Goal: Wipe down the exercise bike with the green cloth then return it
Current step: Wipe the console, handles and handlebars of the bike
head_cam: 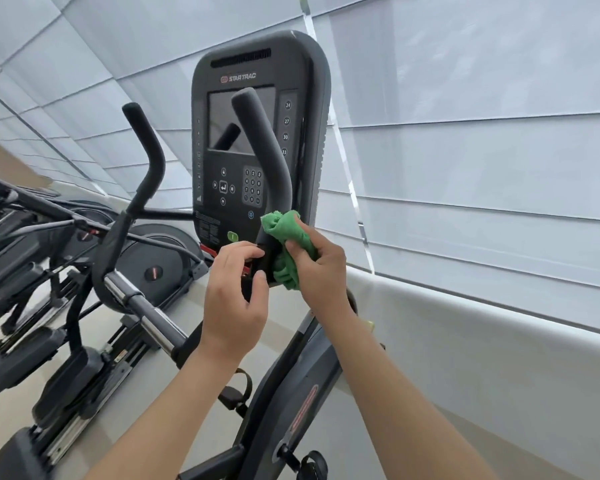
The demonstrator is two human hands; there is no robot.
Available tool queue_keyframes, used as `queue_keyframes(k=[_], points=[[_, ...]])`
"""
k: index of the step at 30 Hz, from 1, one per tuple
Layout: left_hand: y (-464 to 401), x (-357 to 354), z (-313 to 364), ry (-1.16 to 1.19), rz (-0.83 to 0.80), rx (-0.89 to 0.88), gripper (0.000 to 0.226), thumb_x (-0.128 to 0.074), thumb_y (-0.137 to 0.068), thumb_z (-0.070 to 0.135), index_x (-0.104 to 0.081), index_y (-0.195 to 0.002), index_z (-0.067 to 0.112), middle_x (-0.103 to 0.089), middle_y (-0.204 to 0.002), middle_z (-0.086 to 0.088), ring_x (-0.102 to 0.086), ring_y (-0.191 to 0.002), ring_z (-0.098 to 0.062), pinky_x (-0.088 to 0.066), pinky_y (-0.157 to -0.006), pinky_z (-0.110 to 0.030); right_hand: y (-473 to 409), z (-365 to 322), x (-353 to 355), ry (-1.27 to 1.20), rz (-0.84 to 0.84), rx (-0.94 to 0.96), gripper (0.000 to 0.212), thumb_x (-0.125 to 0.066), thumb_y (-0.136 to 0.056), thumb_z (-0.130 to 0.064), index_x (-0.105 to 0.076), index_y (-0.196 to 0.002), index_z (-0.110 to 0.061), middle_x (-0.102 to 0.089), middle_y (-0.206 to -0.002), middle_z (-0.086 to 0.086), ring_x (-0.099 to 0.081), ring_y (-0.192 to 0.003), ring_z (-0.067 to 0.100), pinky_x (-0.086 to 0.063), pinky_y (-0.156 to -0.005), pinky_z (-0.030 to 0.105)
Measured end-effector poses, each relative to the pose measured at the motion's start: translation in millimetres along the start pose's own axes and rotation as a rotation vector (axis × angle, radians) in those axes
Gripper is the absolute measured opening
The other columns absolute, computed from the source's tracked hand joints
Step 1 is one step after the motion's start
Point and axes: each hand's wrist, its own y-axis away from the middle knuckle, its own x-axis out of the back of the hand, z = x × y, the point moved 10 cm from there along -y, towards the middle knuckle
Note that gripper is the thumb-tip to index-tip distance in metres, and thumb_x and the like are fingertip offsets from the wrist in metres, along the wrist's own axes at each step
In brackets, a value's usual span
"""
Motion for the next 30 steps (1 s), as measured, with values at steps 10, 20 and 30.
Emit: queue_keyframes(k=[10,20,30], points=[[0.5,10.1,-3.2,0.067,0.040,0.045,0.023,-0.054,-0.092,0.008,-0.058,-0.115,0.008,-0.060,-0.108,-0.003,-0.058,-0.102,-0.022,-0.050,-0.090,-0.032,14.7,-17.1,6.7,0.392,-0.181,0.137,0.045,-0.065,-0.094,0.001,-0.074,-0.132,-0.021,-0.078,-0.103,-0.004,-0.070,-0.085,0.006,-0.062,-0.082,0.029],[2.8,17.3,-11.0,0.145,0.076,0.082,0.028,-0.059,-0.087,0.010,-0.057,-0.116,0.011,-0.060,-0.107,0.000,-0.060,-0.101,-0.019,-0.051,-0.088,-0.029,1.9,-113.9,-11.5,0.603,-0.001,0.550,0.042,-0.070,-0.086,0.005,-0.073,-0.126,-0.007,-0.063,-0.131,0.004,-0.061,-0.121,0.018,-0.049,-0.105,0.023],[10.8,41.4,-45.4,0.318,0.278,0.256,0.033,-0.061,-0.083,0.006,-0.053,-0.113,0.016,-0.056,-0.106,-0.001,-0.058,-0.101,-0.021,-0.054,-0.083,-0.037,-10.4,-86.8,-88.4,1.045,-0.213,0.492,0.017,-0.073,-0.087,-0.015,-0.081,-0.102,-0.012,-0.075,-0.107,-0.004,-0.046,-0.112,0.023,-0.048,-0.096,0.050]])
